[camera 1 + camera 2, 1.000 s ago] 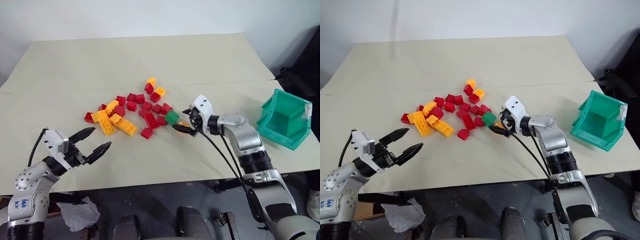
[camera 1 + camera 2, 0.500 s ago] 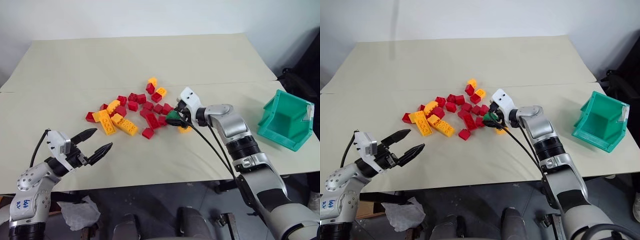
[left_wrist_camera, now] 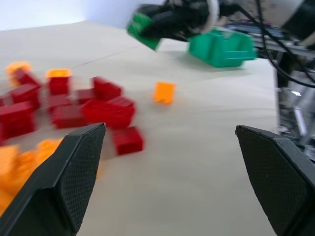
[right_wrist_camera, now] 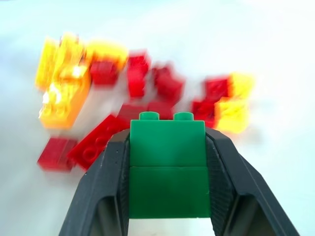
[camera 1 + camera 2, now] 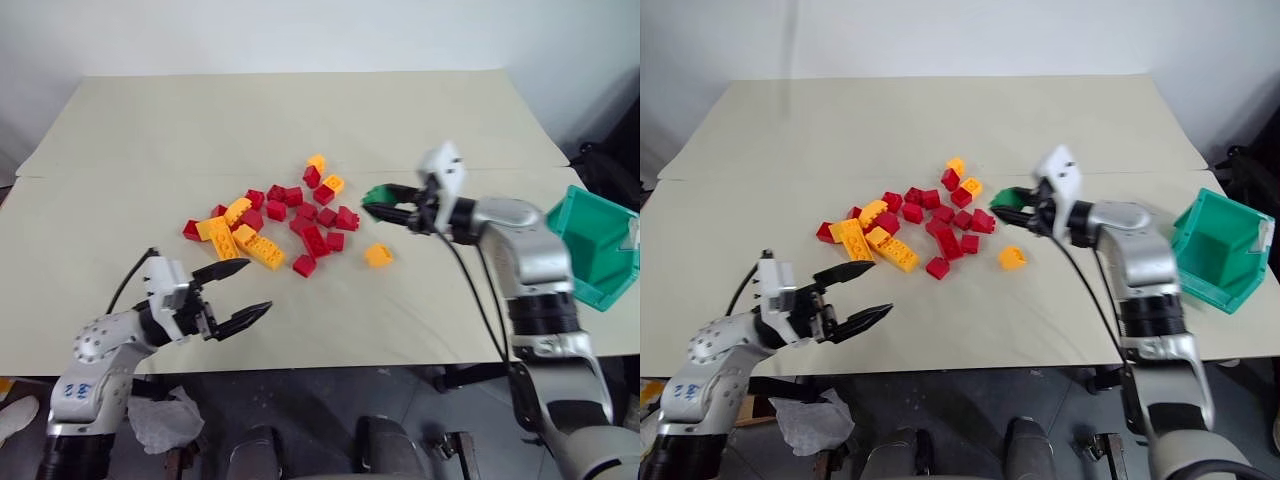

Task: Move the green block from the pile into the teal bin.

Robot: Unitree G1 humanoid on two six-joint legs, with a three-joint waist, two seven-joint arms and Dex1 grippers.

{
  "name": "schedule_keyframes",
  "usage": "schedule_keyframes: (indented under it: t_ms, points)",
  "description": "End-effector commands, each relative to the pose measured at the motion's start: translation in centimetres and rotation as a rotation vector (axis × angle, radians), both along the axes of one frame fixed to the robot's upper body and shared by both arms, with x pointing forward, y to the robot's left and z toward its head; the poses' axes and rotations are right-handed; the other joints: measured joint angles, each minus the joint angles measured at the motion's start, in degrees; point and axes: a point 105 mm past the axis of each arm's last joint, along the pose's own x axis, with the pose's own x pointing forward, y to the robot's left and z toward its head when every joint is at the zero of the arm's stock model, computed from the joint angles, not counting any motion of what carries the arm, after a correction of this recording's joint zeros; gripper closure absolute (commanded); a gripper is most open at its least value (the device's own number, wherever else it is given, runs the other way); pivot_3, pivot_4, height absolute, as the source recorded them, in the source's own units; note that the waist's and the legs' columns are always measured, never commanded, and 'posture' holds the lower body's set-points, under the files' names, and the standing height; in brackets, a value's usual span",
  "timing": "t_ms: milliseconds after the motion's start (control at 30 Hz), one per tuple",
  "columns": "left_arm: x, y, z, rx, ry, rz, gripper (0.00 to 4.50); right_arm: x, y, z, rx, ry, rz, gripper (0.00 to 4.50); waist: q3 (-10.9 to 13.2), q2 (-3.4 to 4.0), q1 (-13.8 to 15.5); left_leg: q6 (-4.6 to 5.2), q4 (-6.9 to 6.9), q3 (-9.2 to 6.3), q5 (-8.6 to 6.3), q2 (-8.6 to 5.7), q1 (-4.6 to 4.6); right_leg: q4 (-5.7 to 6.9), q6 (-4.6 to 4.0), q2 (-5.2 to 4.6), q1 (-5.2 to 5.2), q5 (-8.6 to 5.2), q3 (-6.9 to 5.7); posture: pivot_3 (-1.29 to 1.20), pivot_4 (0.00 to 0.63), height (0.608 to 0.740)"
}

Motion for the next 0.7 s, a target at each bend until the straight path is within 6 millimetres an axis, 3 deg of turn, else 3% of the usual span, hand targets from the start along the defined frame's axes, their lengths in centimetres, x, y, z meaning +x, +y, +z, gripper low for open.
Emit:
schedule_keyframes:
  t_ms: [33, 167, 233, 300, 400, 533, 667, 700]
  points:
    - [0.0, -2.1, 0.6, 0.002, -0.046, -0.085, 0.00, -1.7, -6.2, 3.6, 0.042, -0.149, -0.207, 3.00, 0.0, 0.00, 0.3, 0.02, 0.01, 0.01, -0.01, 0.00, 0.00, -0.03, 0.00, 0.00, 0.01, 0.00, 0.00, 0.00, 0.150, 0.740]
    - [0.1, -3.6, 0.0, 0.026, -0.063, -0.151, 0.00, -2.9, -12.6, 4.6, 0.040, -0.201, -0.470, 3.00, 0.0, 0.01, 1.0, 0.02, -0.02, 0.08, -0.01, -0.01, 0.00, -0.13, 0.01, 0.00, 0.01, 0.00, 0.00, 0.00, 0.150, 0.740]
    - [0.5, -4.6, 0.0, -0.001, -0.061, -0.183, 0.00, -3.8, -18.0, 3.9, -0.030, -0.187, -0.704, 3.00, 0.0, 0.03, 1.0, 0.02, -0.04, 0.13, -0.01, 0.00, 0.04, -0.14, 0.00, 0.00, 0.01, 0.00, 0.00, 0.00, 0.150, 0.740]
    - [0.7, -5.1, 0.1, -0.009, -0.065, -0.206, 0.00, -4.7, -21.2, 3.1, -0.074, -0.153, -0.841, 3.00, 0.0, 0.03, 1.2, 0.03, -0.02, 0.13, -0.01, 0.00, 0.04, -0.19, 0.01, 0.00, 0.04, 0.00, 0.00, 0.00, 0.150, 0.740]
    - [1.0, -5.3, 0.3, -0.007, -0.081, -0.222, 0.00, -5.3, -23.5, 1.7, -0.082, -0.085, -0.940, 3.00, 0.0, 0.04, 1.1, 0.04, -0.01, 0.14, -0.01, -0.01, 0.02, -0.35, 0.01, 0.00, 0.10, 0.01, 0.00, 0.00, 0.150, 0.740]
    - [1.4, -5.3, 0.9, -0.014, -0.117, -0.230, 0.00, -5.3, -24.1, -0.7, -0.135, -0.001, -0.962, 3.00, 0.0, 0.06, 0.9, 0.05, 0.01, 0.17, 0.00, 0.00, 0.06, -0.38, 0.02, 0.00, 0.10, 0.01, 0.01, 0.00, 0.150, 0.740]
    - [1.2, -5.4, 1.3, -0.041, -0.136, -0.226, 0.00, -5.5, -24.7, -1.2, -0.096, 0.036, -0.999, 3.00, 0.0, 0.10, 1.2, 0.05, 0.03, 0.18, 0.00, 0.00, 0.05, -0.37, 0.02, 0.00, 0.11, 0.01, 0.03, 0.00, 0.150, 0.740]
    - [1.2, -5.4, 1.2, -0.041, -0.135, -0.227, 0.00, -5.5, -24.7, -1.3, -0.091, 0.040, -0.998, 2.64, 0.0, 0.10, 1.2, 0.05, 0.03, 0.18, 0.00, 0.00, 0.05, -0.37, 0.03, 0.00, 0.11, 0.01, 0.03, 0.00, 0.150, 0.740]
